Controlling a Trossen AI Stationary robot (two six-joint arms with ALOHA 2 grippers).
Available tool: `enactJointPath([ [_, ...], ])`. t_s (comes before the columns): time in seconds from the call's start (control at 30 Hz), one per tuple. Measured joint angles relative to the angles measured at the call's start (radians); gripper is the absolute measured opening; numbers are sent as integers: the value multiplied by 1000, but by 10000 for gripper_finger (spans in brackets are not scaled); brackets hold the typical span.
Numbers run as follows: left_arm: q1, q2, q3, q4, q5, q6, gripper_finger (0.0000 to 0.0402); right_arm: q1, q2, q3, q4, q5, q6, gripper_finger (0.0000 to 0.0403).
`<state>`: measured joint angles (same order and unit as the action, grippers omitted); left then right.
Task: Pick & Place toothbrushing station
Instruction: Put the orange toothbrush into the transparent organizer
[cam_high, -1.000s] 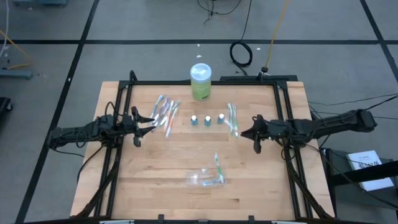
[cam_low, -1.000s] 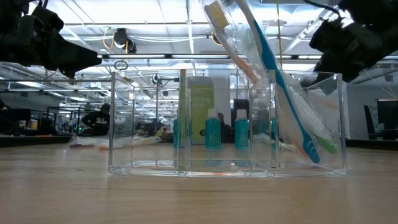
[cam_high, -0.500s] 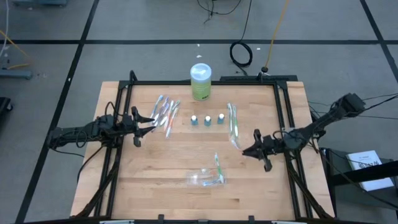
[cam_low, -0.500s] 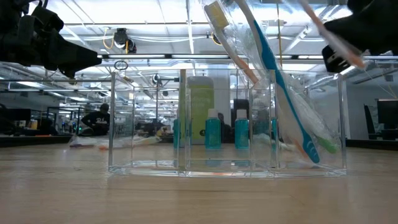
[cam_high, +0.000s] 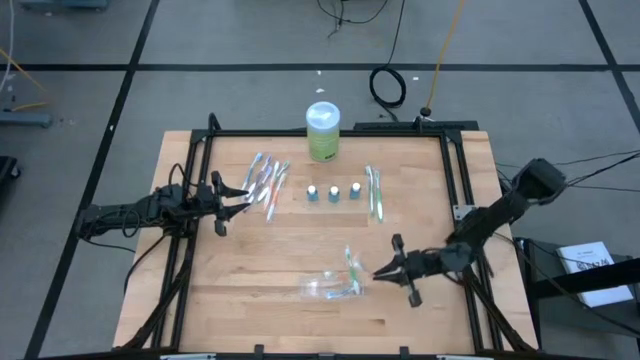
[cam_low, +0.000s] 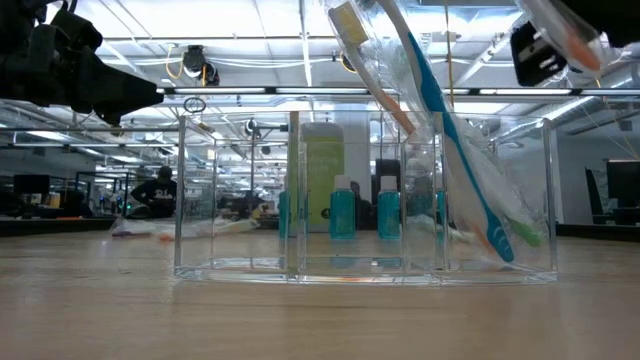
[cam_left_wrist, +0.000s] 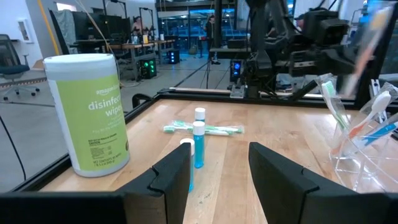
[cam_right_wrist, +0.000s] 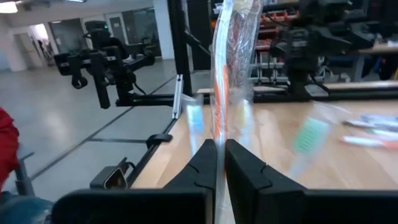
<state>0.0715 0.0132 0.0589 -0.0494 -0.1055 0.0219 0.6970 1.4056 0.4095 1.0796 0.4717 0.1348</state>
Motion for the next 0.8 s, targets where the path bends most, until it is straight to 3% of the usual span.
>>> enactJointPath([
  [0.33,0,0,0,0,0,0,166,-44,306,128,233,-1,-50,7],
  [0.67,0,0,0,-1,0,0,166,-56,435,182,293,-2,-38,8],
  [0.8,0,0,0,-1,0,0,166,-53,493,214,297,90,-37,8],
])
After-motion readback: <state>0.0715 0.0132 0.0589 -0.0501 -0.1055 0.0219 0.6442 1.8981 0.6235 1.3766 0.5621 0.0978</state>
